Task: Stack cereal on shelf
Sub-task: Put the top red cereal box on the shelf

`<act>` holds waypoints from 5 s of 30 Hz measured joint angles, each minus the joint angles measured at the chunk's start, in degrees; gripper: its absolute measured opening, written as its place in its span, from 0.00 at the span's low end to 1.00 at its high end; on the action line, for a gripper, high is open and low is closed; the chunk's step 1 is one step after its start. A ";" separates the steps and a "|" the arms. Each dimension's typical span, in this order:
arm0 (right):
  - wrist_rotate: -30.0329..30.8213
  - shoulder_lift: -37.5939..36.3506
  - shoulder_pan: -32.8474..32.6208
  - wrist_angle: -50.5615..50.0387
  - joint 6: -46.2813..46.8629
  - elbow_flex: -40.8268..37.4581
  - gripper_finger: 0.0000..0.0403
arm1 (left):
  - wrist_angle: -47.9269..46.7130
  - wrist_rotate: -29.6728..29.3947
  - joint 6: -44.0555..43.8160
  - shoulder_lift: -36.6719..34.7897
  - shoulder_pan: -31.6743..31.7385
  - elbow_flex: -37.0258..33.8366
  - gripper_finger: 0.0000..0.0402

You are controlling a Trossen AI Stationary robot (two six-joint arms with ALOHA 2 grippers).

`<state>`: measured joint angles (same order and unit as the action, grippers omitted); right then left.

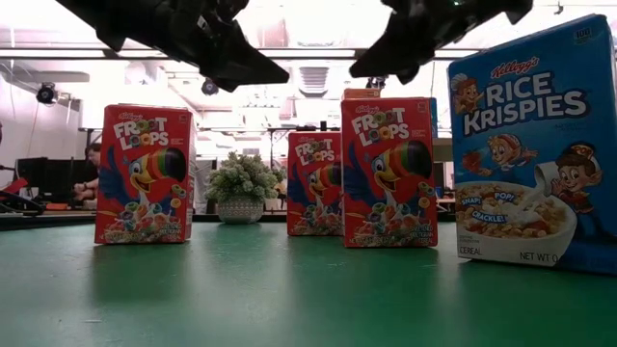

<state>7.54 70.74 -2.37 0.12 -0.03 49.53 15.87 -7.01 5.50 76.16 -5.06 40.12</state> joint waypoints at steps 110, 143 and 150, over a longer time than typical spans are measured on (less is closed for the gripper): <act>23.64 -12.74 27.42 -68.69 17.84 24.82 0.50 | -0.48 -0.02 15.26 -14.12 0.02 0.48 0.00; 3.91 -9.75 11.39 -67.47 23.67 31.91 0.47 | 0.75 -0.11 19.56 -14.14 0.09 0.48 0.00; 4.20 -7.09 4.92 -79.79 31.36 31.81 0.38 | -0.26 -0.11 19.54 -13.96 0.09 0.48 0.00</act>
<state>11.75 63.65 2.55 -79.67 31.34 81.34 15.61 -7.11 25.04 62.19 -4.97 40.60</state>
